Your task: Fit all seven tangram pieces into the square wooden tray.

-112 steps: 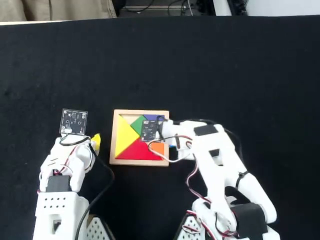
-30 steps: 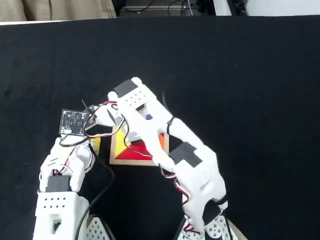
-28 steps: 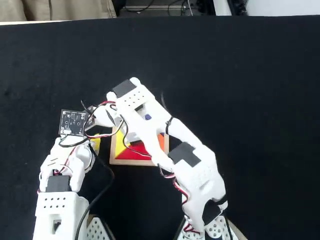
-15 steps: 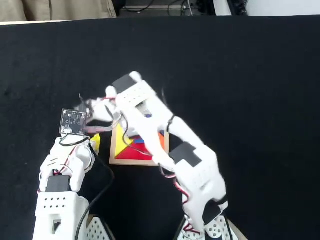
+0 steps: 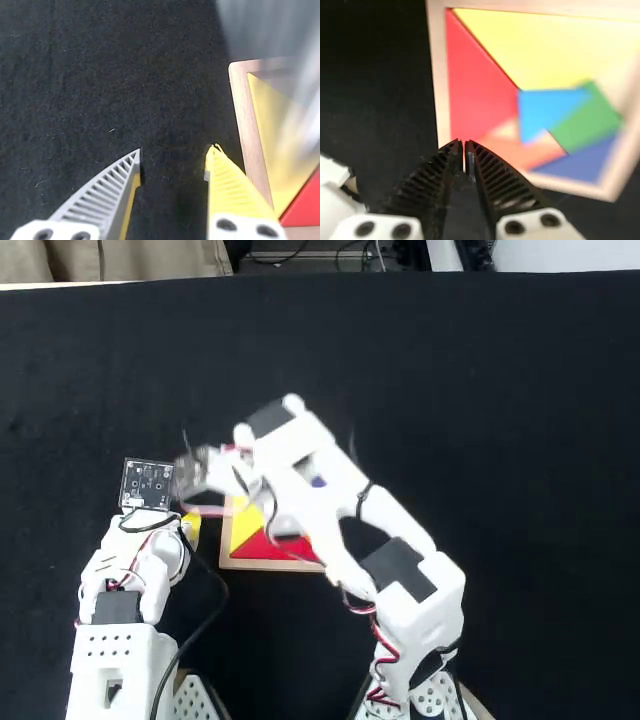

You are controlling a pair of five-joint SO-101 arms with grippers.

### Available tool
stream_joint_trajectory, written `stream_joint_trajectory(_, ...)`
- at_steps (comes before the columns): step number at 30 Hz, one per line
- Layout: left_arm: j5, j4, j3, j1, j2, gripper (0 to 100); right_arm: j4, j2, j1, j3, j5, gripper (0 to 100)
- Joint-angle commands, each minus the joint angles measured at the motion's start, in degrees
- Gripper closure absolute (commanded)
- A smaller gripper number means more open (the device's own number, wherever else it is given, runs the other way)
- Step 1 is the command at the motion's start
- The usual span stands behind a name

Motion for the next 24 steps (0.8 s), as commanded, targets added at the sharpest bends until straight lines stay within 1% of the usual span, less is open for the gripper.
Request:
stream_joint_trajectory(1, 0.18, -0.88, -0.31, 0.31, -0.62, 79, -8.70, -3.21, -0.70, 7.52, 0.53, 98.8)
stream_joint_trajectory(8, 0.18, -0.88, -0.31, 0.31, -0.62, 79, -13.01, -2.86, 0.53, 7.08, 0.62, 98.8)
stream_joint_trajectory(15, 0.18, -0.88, -0.31, 0.31, -0.62, 79, -9.14, -2.86, 0.44, 1.36, 0.62, 98.8)
stream_joint_trajectory(20, 0.18, -0.88, -0.31, 0.31, -0.62, 79, -9.32, -2.59, 1.49, -1.54, 0.70, 98.8)
stream_joint_trajectory(24, 0.18, -0.88, -0.31, 0.31, -0.62, 79, -9.23, 0.75, 3.43, -3.03, 2.55, 98.8)
